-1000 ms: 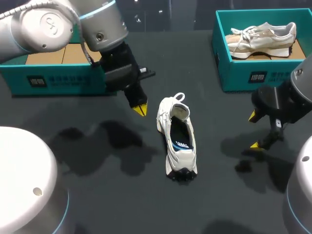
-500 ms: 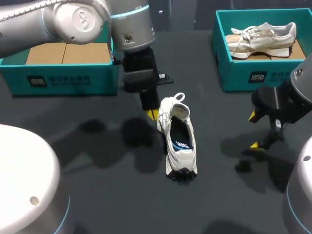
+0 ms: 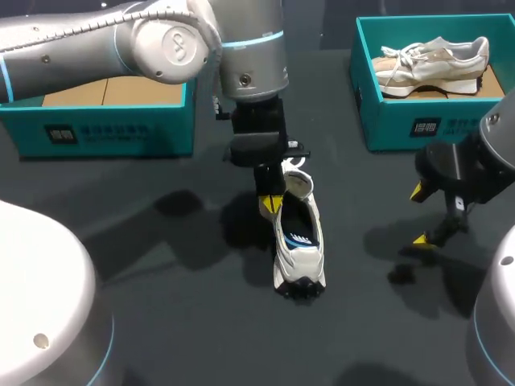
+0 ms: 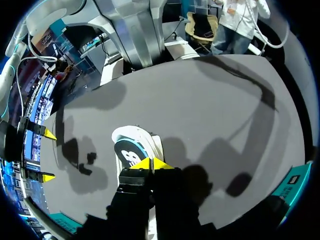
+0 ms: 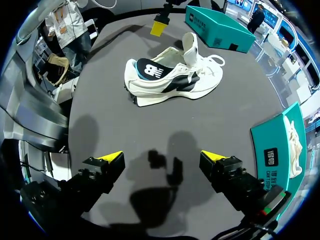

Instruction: Take the shoe out of the shoebox, open the shoe tongue, remove and reinsert the insole, then place the shoe into the shoebox

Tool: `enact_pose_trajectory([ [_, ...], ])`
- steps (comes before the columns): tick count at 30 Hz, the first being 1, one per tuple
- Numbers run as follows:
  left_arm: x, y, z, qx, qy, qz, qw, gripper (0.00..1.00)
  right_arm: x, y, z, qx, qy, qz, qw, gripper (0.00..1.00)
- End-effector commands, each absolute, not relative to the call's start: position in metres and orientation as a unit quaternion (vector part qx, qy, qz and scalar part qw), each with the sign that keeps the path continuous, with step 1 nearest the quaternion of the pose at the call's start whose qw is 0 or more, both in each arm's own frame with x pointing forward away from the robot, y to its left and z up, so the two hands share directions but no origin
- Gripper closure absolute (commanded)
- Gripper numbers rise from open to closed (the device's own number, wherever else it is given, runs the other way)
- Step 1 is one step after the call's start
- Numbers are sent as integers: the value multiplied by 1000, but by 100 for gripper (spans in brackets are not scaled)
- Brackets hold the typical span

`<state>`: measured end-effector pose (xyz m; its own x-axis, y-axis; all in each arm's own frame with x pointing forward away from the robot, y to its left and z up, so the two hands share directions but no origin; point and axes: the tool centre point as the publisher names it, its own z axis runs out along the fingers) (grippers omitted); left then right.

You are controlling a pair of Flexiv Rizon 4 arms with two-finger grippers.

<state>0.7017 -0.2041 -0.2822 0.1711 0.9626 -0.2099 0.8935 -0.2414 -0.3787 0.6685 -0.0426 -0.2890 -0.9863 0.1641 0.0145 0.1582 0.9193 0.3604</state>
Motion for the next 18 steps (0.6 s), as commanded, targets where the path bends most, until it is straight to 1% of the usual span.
enact_pose_trajectory([
  [1, 689, -220, -293, -762, -610, 199, 92, 100, 667, -43, -289, 82, 980, 184, 9, 0],
  [3, 684, -222, -298, -763, -605, 203, 103, 100, 667, -43, -289, 82, 980, 184, 9, 0],
  [12, 683, -221, -294, -771, -598, 192, 101, 100, 667, -43, -289, 82, 980, 184, 9, 0],
  [18, 670, -225, -307, -774, -594, 190, 106, 100, 667, -43, -289, 82, 980, 184, 9, 0],
])
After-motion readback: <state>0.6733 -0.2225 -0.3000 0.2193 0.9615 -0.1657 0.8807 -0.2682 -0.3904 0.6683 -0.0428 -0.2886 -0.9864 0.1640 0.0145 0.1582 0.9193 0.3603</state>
